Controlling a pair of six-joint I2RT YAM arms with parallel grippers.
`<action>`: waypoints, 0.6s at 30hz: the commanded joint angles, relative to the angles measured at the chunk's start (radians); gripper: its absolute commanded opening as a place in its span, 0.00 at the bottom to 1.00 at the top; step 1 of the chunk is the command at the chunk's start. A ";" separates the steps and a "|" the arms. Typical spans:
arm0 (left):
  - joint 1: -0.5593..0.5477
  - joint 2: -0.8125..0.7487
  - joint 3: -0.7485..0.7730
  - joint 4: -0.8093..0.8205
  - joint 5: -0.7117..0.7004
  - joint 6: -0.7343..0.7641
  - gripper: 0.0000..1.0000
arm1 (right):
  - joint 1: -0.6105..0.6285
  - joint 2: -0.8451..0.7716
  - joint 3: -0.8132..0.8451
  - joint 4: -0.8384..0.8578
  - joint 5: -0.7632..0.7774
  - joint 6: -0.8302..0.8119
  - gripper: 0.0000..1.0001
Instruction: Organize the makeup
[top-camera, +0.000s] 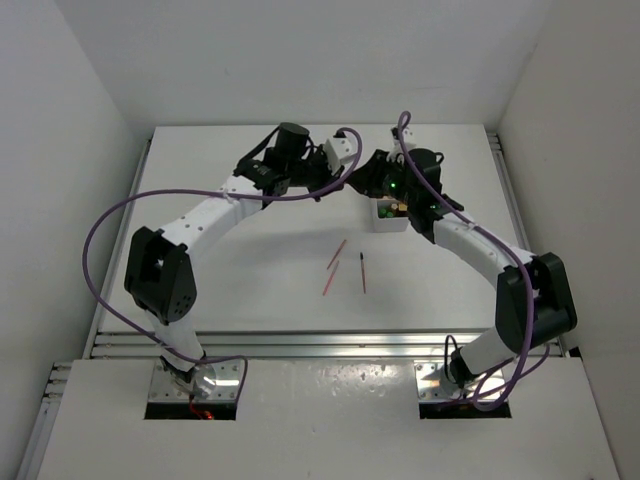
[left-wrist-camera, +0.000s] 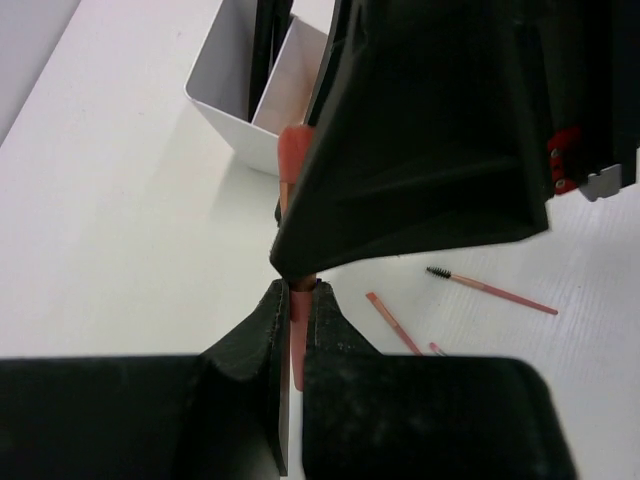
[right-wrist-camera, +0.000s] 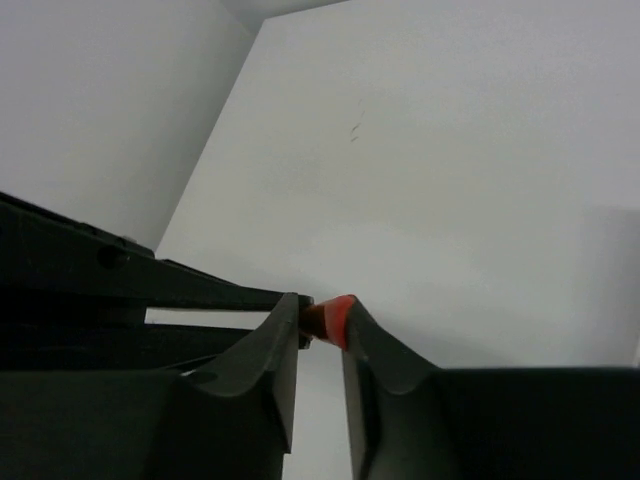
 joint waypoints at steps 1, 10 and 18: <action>-0.018 -0.046 0.005 0.051 0.011 -0.023 0.00 | 0.011 0.008 0.005 0.051 0.019 0.011 0.20; -0.018 -0.046 -0.014 0.051 -0.007 -0.023 0.62 | 0.014 -0.011 -0.025 0.086 0.049 -0.061 0.00; 0.034 -0.104 -0.092 0.040 -0.159 -0.011 0.92 | -0.077 -0.020 -0.006 0.036 0.285 -0.266 0.00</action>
